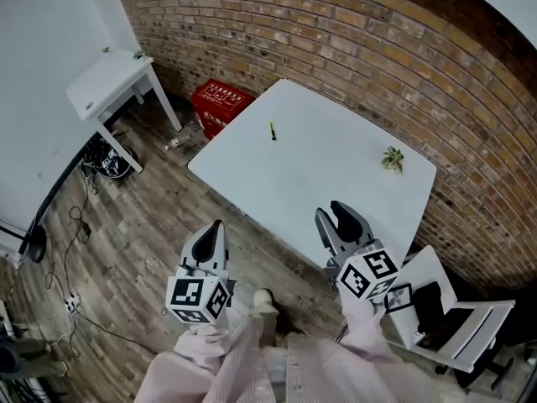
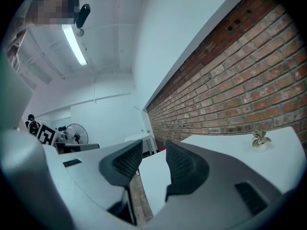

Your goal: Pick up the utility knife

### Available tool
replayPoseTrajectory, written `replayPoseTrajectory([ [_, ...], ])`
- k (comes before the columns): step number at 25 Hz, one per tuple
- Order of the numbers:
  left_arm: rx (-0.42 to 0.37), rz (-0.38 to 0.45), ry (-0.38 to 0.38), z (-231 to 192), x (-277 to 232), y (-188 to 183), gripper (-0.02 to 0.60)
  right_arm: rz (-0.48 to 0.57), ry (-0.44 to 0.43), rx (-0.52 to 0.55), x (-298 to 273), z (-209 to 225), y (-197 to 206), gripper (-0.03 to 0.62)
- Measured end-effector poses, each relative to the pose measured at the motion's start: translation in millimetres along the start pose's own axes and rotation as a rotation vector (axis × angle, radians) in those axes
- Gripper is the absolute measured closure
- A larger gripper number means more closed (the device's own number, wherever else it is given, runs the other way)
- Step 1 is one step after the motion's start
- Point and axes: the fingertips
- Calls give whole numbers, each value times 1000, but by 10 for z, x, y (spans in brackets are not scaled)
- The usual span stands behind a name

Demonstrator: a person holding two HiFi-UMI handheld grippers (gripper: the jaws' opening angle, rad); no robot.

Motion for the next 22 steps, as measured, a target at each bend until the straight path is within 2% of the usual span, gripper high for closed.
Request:
replayPoseTrajectory([
  [14,-14,-18,82,-595,-711,-206,589,-11,67,-19,-821,127,-64,458],
  [22,-9,-31,100,-717,-875,-202,589,-25,78,-58,-1017,192,3,459],
])
Point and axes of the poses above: the fingertips, and each gripper's own axes: x backward along the fingers, z to its right, y out of its underside, and after that the axes turned 9 degrees about -z, right-handed
